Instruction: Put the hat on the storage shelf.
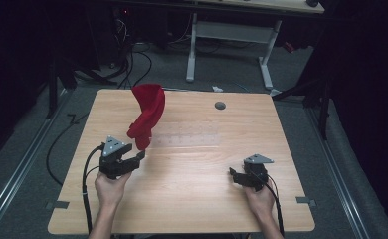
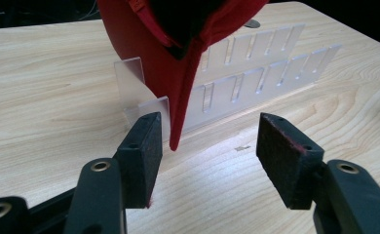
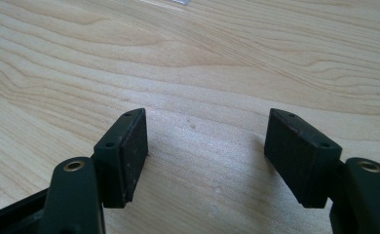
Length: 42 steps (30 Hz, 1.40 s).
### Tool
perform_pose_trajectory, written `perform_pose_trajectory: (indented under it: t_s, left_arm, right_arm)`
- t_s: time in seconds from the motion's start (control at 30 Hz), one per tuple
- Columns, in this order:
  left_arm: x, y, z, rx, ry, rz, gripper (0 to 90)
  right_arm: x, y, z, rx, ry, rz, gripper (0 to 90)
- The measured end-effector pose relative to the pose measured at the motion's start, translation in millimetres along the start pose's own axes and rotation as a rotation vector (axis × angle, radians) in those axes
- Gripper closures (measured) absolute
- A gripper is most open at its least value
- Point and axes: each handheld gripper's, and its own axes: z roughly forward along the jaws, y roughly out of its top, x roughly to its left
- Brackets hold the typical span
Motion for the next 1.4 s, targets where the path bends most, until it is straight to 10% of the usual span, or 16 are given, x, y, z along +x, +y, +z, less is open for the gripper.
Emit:
perform_pose_trajectory:
  t_s: [1.4]
  left_arm:
    - [-15.3,-23.5,-17.4,0.034,-0.040,0.004,39.4]
  right_arm:
    - [0.5,-0.2,-0.2,0.002,0.002,-0.001,32.3]
